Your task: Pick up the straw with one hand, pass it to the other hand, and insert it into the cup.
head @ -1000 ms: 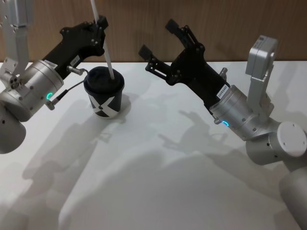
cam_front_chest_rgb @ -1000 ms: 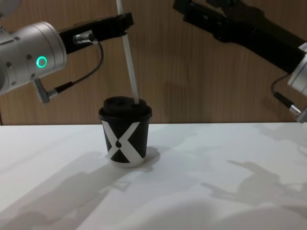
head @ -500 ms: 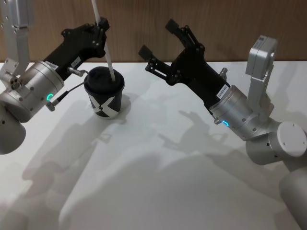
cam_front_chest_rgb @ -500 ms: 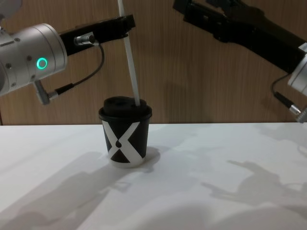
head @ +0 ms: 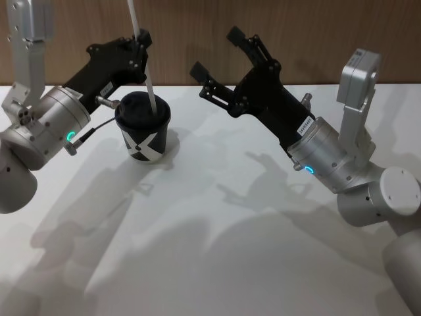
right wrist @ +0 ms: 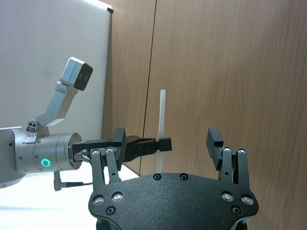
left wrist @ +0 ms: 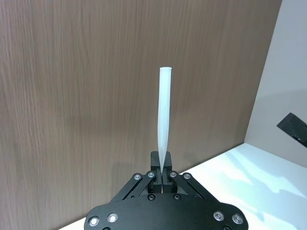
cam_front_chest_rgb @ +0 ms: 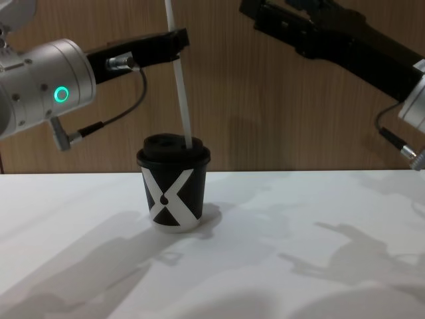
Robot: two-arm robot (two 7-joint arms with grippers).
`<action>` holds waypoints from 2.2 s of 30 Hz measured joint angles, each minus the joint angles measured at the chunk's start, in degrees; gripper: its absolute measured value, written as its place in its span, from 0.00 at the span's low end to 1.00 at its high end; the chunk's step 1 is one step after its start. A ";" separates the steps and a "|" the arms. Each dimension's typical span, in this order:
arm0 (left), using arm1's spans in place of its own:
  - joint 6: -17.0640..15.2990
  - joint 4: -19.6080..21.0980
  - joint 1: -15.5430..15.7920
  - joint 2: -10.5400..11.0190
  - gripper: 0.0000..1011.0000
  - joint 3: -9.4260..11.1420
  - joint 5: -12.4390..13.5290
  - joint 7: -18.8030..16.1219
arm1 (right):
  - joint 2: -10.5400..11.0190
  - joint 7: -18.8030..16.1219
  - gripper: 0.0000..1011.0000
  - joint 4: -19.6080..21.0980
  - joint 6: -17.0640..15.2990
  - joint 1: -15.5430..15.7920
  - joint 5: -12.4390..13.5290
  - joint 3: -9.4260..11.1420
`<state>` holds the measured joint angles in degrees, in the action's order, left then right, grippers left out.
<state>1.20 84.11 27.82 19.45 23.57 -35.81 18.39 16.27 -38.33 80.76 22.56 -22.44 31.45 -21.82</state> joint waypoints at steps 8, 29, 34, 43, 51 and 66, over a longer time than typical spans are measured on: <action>-0.21 -1.39 0.29 -0.51 0.01 0.17 0.57 0.33 | 0.00 0.00 0.99 0.00 0.00 0.00 0.00 0.00; -0.25 -4.93 0.11 -2.07 0.41 0.22 1.08 2.00 | 0.00 0.00 0.99 0.00 0.00 0.00 0.00 0.00; -0.25 -3.36 -1.58 -1.59 0.56 -0.41 0.87 2.14 | 0.02 0.02 0.99 0.01 0.00 0.00 0.00 -0.03; -0.26 0.43 -5.52 -0.23 0.86 -1.99 -0.10 2.31 | 0.45 1.16 0.99 1.80 -0.90 1.24 -0.23 -0.28; 0.04 5.06 -10.39 1.45 0.99 -4.01 -1.30 2.66 | 1.13 3.21 0.99 4.92 -2.28 3.66 -1.24 -0.32; 2.66 10.98 -17.28 4.10 0.99 -6.55 -3.97 5.46 | 2.28 6.16 0.99 9.47 -4.28 7.34 -3.54 0.04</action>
<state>3.86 95.10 10.54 23.55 17.01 -39.77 23.85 18.55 -32.17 90.22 18.28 -15.09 27.91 -21.77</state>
